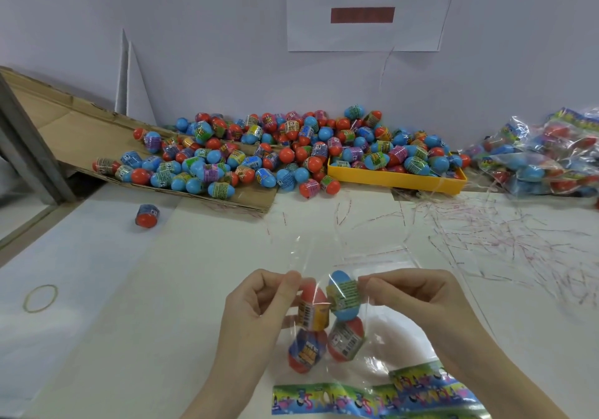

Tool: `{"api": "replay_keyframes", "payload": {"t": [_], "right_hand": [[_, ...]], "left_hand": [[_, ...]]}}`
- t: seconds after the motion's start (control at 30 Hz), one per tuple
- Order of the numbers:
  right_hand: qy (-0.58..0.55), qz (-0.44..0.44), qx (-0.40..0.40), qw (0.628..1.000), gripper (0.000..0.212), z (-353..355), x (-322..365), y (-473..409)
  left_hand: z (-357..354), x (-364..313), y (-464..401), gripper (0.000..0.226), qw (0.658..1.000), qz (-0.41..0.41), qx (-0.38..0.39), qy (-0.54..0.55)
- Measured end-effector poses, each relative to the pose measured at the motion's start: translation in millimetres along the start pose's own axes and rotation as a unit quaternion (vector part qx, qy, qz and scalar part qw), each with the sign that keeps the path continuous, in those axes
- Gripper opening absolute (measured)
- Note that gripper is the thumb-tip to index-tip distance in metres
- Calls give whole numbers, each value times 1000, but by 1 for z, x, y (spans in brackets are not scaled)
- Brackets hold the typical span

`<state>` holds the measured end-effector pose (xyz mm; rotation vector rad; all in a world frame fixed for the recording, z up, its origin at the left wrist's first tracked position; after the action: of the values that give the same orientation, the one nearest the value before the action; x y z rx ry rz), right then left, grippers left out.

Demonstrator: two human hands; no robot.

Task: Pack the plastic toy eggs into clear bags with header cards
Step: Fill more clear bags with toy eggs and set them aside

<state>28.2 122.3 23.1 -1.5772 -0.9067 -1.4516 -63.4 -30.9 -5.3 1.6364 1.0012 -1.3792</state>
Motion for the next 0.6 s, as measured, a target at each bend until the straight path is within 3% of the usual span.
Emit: {"api": "replay_keyframes", "payload": {"t": [0.2, 0.33, 0.43, 0.6], "right_hand": [[56, 21, -22, 998, 8, 5, 1, -1], [37, 7, -6, 999, 12, -1, -1, 2], [21, 3, -6, 1000, 30, -3, -3, 3], [10, -21, -3, 1000, 24, -1, -8, 0]], "left_hand": [[4, 1, 0, 26, 1000, 5, -9, 6], [3, 1, 1, 27, 1000, 3, -7, -1], [2, 0, 1, 28, 1000, 3, -4, -2], [4, 0, 0, 26, 1000, 3, -2, 0]]}}
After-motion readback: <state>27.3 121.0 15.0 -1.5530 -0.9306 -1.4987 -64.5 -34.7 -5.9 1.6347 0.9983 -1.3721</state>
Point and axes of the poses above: each hand's wrist, its own y-axis away from the middle knuckle, its own z-axis out of the back of the hand, x = y × z, the point moved 6 cm from there along -y, towards the middle knuckle, and after that the axes turned 3 degrees about z, right-handed, at the moved point
